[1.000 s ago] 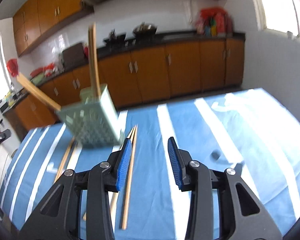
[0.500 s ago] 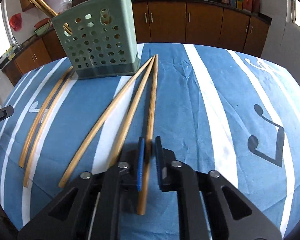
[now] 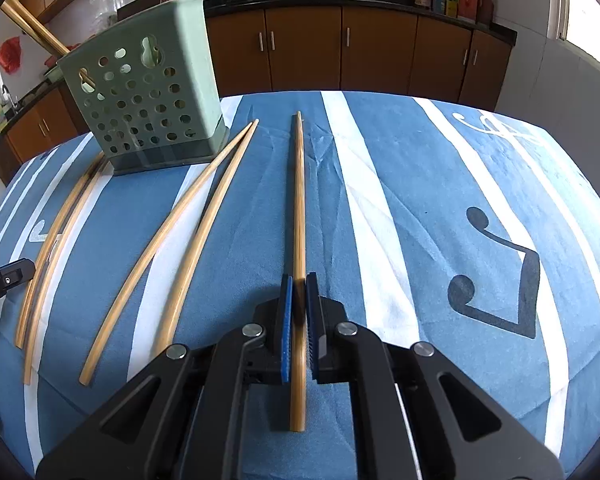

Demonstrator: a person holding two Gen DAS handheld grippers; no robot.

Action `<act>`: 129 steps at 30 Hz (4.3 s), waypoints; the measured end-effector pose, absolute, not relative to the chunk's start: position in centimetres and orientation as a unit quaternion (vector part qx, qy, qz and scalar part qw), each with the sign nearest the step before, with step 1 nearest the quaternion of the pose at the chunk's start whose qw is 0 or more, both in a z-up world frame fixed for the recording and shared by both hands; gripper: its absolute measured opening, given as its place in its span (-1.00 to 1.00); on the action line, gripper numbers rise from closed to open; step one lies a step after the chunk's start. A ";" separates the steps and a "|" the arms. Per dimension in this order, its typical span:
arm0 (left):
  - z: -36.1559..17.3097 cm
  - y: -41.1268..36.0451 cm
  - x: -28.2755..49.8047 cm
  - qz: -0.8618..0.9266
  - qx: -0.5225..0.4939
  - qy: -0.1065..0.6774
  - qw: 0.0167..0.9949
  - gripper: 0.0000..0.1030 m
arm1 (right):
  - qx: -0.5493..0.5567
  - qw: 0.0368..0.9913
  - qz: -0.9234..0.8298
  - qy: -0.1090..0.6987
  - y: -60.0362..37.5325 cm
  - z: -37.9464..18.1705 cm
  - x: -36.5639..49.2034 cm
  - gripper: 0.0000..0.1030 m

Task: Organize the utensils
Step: 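Return to the table and close the right gripper on a chopstick while the left grasps another, then hold the grasped chopsticks closed in both grippers at the table, then lift both held chopsticks upright and carry them over the green basket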

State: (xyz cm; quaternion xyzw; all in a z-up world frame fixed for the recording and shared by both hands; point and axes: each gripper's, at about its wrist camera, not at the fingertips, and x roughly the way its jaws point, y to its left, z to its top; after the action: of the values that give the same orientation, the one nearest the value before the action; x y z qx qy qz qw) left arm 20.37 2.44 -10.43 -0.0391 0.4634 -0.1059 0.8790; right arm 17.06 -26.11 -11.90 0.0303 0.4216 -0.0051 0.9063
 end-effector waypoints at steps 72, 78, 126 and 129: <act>-10.9 5.6 19.4 -0.039 -0.030 0.432 0.901 -0.81 | 0.059 0.910 -0.019 0.411 -28.2 -12.2 15.0 -0.84; -10.8 5.4 18.3 -0.034 -0.021 0.437 0.898 -0.84 | 0.068 0.915 -0.021 0.398 -28.9 -11.4 14.1 -0.85; 14.6 1.4 15.5 -0.135 -0.064 0.174 0.973 -0.85 | 0.088 0.990 0.070 0.086 -27.0 11.8 11.0 -0.86; 16.6 -0.8 16.1 -0.141 -0.059 0.149 0.977 -0.85 | 0.088 0.991 0.080 0.055 -26.1 13.5 11.7 -0.86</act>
State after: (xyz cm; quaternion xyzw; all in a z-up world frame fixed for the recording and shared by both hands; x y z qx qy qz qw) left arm 16.08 -0.77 16.57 -0.0590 0.1493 -0.1407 0.9769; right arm 11.65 -26.11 13.51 0.0884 0.0554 0.0803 0.9913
